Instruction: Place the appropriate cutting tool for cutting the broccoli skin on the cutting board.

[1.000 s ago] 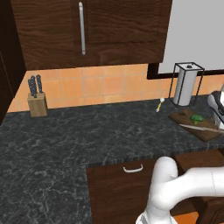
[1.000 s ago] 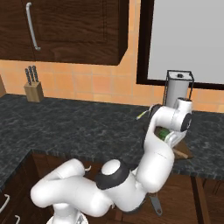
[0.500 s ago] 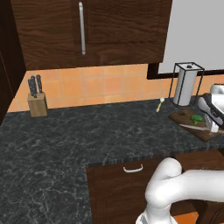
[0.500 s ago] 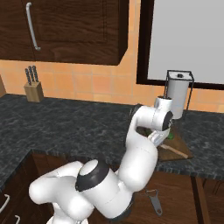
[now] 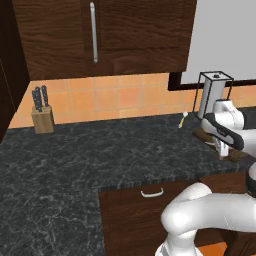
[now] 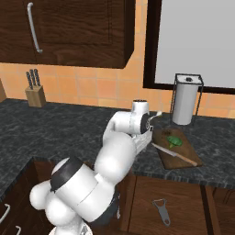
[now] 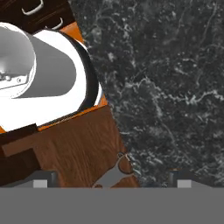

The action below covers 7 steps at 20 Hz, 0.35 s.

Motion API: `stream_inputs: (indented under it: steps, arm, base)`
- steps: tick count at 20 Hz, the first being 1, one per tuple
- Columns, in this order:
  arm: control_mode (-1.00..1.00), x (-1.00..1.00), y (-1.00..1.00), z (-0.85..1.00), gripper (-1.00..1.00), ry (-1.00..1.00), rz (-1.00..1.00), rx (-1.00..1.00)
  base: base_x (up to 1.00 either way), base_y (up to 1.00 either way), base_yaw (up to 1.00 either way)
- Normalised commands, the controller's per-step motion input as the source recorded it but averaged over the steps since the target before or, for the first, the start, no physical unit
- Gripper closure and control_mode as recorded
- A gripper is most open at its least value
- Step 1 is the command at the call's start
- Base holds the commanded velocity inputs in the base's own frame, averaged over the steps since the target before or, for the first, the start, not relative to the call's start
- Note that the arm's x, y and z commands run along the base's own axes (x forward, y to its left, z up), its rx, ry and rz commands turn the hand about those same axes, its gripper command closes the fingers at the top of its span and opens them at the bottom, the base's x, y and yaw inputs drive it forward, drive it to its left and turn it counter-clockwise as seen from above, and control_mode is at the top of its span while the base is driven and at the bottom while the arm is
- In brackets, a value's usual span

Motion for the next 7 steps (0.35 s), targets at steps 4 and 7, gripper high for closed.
stream_inputs:
  steps: [4, 7]
  arm:
    - [-1.00, -0.01, 1.00, 0.00, -1.00, 0.06, 0.06, -0.09]
    - [-1.00, 0.00, 0.99, 0.00, -1.00, 0.06, 0.06, -0.09]
  base:
    - [0.00, 0.00, 0.00]
    - [0.00, 0.00, 0.00]
